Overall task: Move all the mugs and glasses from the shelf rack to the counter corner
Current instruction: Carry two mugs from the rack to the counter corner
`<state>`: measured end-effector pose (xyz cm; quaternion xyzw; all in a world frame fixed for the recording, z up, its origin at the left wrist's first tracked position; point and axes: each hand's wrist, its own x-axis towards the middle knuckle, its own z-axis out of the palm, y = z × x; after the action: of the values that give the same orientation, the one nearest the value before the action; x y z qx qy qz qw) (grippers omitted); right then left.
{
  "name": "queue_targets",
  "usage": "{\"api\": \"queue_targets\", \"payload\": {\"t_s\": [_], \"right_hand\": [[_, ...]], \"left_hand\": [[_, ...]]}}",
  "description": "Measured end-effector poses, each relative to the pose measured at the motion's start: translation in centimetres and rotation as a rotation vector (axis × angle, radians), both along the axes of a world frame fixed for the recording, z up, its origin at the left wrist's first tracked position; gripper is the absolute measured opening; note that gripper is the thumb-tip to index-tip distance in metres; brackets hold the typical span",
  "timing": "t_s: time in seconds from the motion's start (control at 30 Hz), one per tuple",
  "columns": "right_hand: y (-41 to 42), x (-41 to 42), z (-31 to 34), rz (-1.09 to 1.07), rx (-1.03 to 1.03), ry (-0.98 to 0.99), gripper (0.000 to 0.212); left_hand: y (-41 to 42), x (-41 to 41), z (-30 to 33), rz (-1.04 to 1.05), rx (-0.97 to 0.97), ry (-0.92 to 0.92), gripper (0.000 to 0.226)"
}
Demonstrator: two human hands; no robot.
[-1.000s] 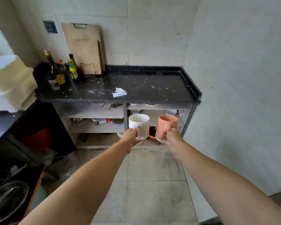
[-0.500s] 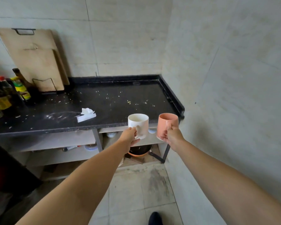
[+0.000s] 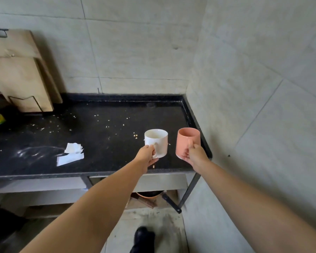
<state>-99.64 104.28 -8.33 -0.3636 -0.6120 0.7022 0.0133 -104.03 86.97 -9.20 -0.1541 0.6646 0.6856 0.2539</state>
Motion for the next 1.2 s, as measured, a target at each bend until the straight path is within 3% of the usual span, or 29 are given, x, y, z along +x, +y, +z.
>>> {"api": "queue_targets", "payload": {"t_s": [0.23, 0.57, 0.73, 0.83, 1.0, 1.2], "right_hand": [[3.7, -11.5, -2.6, -0.013, 0.027, -0.003, 0.046], [8.3, -27.0, -4.4, -0.041, 0.018, -0.004, 0.036], [10.5, -33.8, -6.1, -0.046, -0.048, 0.035, 0.050], [11.6, -36.5, -7.4, -0.028, -0.031, 0.027, 0.053], [13.0, -39.7, -9.1, -0.012, 0.001, 0.028, 0.052], [13.7, -41.7, -10.6, 0.007, 0.046, 0.061, 0.048]], "left_hand": [[4.3, -12.2, -1.7, -0.050, 0.009, -0.012, 0.021], [9.7, -27.5, -3.9, -0.116, -0.024, -0.071, 0.021], [12.2, -33.0, -6.2, -0.096, -0.028, -0.080, 0.021], [13.5, -35.2, -7.6, -0.068, 0.003, -0.071, 0.020], [15.0, -38.0, -9.5, -0.021, 0.011, -0.021, 0.046], [16.1, -40.4, -10.8, -0.045, -0.022, 0.032, 0.033]]}}
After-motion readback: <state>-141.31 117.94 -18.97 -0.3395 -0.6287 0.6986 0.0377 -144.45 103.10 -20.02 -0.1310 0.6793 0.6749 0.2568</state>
